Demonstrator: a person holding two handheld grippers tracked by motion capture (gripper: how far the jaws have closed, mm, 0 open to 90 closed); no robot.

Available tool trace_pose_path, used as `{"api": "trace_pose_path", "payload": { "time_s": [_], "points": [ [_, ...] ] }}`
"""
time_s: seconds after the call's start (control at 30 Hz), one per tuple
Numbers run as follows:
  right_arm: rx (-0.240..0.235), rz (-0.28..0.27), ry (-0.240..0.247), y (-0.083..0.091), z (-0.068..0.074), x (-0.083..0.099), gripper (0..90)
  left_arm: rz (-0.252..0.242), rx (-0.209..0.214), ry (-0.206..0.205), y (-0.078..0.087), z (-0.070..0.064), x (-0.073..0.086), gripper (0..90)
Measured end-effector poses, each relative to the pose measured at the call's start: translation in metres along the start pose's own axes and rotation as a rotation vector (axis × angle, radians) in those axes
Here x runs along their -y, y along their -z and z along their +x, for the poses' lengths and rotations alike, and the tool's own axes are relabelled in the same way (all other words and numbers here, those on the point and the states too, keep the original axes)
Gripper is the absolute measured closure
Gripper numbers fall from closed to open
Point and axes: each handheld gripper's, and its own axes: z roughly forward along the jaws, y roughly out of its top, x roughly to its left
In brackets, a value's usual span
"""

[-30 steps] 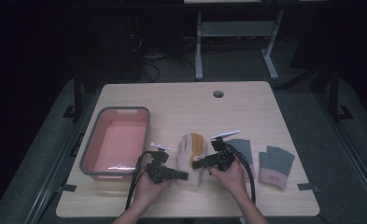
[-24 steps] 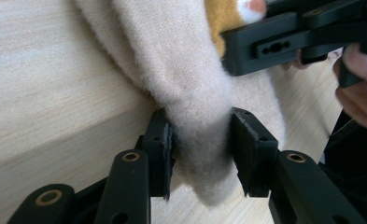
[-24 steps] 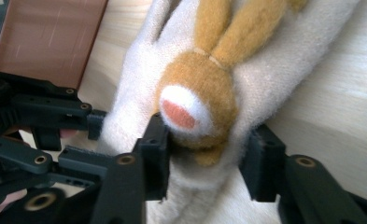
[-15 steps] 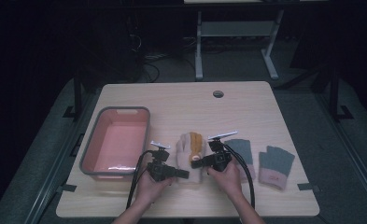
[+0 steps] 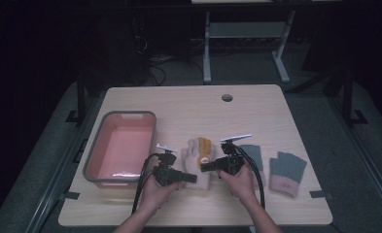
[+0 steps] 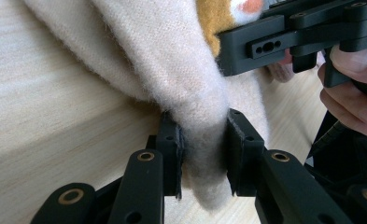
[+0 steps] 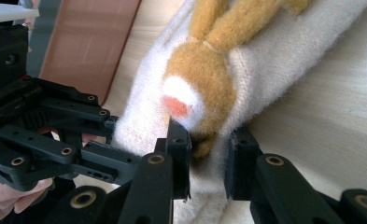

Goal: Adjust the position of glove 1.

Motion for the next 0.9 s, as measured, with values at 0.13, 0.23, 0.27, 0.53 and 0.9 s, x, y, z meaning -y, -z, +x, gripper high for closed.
{"api": "trace_pose_path", "payload": {
  "time_s": [0.13,0.23,0.27,0.53,0.9],
  "points": [
    [-0.001,-0.006,0.015,0.006,0.006,-0.003,75.2,-0.011,0.013,-0.004,0.006,-0.003,-0.003,70.2],
    [-0.007,-0.010,0.022,0.010,0.011,-0.006,75.2,-0.023,0.018,-0.009,0.011,-0.007,-0.006,70.2],
    [-0.011,-0.014,0.021,0.012,0.012,-0.007,75.2,-0.023,0.021,-0.017,0.013,-0.008,-0.007,70.2],
    [-0.019,-0.029,0.036,0.024,0.023,-0.014,75.2,-0.032,0.041,-0.036,0.028,-0.016,-0.018,70.2],
    [-0.037,-0.043,0.045,0.037,0.038,-0.024,75.2,-0.046,0.054,-0.054,0.044,-0.023,-0.029,70.2]
  ]
}}
